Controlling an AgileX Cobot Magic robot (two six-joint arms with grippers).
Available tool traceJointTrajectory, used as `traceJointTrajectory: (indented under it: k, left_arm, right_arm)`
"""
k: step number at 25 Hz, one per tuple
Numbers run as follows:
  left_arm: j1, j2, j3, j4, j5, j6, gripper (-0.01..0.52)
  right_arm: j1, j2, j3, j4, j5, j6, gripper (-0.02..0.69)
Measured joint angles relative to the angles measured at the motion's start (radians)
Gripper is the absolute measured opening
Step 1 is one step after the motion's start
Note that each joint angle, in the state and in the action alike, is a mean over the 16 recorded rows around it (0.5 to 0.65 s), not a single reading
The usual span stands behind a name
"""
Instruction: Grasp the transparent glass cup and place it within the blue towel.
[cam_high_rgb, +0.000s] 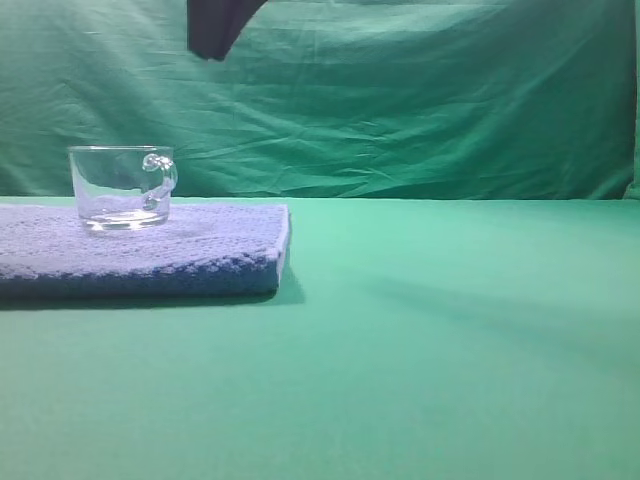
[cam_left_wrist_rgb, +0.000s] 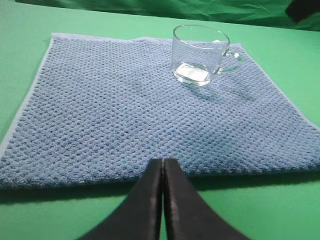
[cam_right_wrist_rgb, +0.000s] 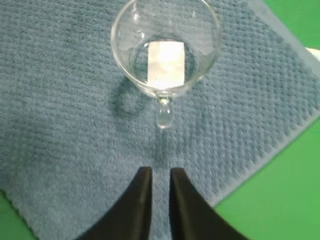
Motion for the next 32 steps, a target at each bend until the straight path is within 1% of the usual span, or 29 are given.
traceJointTrajectory:
  k: [4, 9, 13, 21, 24, 28, 32]
  left_arm:
    - [0.0, 0.0, 0.0, 0.0, 0.0, 0.0, 0.0]
    - [0.0, 0.0, 0.0, 0.0, 0.0, 0.0, 0.0]
    - [0.0, 0.0, 0.0, 0.0, 0.0, 0.0, 0.0]
    - [0.0, 0.0, 0.0, 0.0, 0.0, 0.0, 0.0]
    - [0.0, 0.0, 0.0, 0.0, 0.0, 0.0, 0.0]
    - [0.0, 0.0, 0.0, 0.0, 0.0, 0.0, 0.0]
    - [0.0, 0.0, 0.0, 0.0, 0.0, 0.0, 0.0]
  right_arm:
    - [-0.012, -0.102, 0.085, -0.002, -0.015, 0.01, 0.0]
    - [-0.018, -0.258, 0.279, 0.009, -0.103, 0.011, 0.0]
    - [-0.019, -0.401, 0.496, 0.027, -0.226, 0.003, 0.0]
    - [-0.019, -0.712, 0.959, 0.096, -0.525, -0.021, 0.0]
    - [-0.019, -0.835, 1.106, 0.121, -0.603, -0.029, 0.0]
    - [-0.019, -0.998, 1.252, 0.15, -0.642, -0.035, 0.0]
    - [-0.019, -1.144, 1.34, 0.168, -0.622, -0.033, 0.0]
